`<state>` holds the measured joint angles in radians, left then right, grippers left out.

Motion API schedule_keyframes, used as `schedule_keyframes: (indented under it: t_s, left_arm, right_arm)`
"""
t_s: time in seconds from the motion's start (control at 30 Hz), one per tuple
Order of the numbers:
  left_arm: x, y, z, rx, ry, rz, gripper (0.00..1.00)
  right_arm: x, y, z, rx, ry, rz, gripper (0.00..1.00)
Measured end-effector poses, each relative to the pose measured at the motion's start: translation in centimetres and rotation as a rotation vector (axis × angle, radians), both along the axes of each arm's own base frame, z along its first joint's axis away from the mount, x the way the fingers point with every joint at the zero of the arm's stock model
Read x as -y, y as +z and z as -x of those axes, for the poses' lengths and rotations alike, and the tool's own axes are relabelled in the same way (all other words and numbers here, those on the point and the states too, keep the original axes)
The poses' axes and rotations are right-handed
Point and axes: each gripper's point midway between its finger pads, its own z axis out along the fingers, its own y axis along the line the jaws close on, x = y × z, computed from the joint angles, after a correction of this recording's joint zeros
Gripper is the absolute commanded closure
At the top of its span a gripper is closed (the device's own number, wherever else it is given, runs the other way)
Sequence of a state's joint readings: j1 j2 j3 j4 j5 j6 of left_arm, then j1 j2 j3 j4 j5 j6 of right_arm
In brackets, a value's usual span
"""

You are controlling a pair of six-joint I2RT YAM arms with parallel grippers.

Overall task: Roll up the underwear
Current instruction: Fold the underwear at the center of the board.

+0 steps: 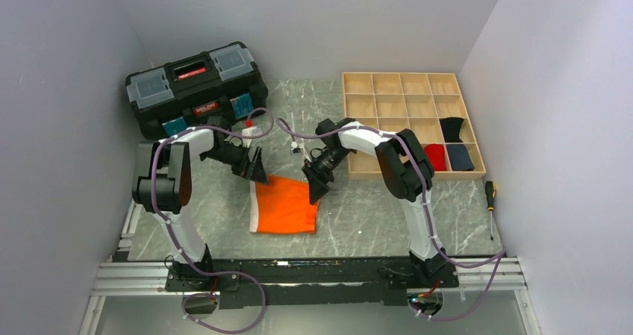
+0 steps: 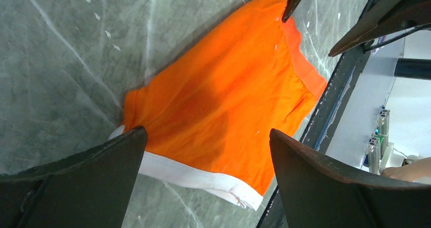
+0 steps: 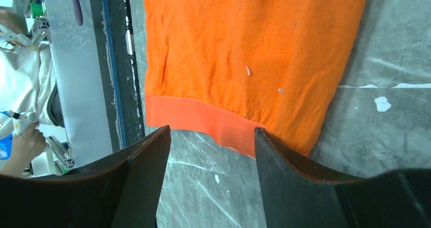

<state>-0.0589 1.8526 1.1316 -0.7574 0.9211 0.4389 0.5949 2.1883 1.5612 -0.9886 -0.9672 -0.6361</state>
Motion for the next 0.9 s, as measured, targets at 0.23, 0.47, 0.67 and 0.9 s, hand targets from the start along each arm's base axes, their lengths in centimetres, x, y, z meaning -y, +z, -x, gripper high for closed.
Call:
schedule_keyframes:
  t_s: [0.23,0.47,0.67,0.9]
  left_arm:
    - [-0.1,-0.5,0.1,0.009,0.008,-0.018,0.01]
    - [-0.1,-0.3,0.2,0.027,0.004,-0.028,0.01]
    - [0.0,0.5,0.3,0.052,-0.003,-0.021,0.01]
    - [-0.5,4.2,0.5,0.259,-0.022,-0.037,0.01]
  right_arm:
    - [0.4,-0.4,0.5,-0.019,-0.004,0.010,0.36]
    - [0.6,-0.3,0.4,0.004,0.002,0.024,0.36]
    - [1.3,0.3,0.0,0.067,0.014,0.060,0.36]
    - [2.0,3.8,-0.2,0.236,0.011,0.035,0.36]
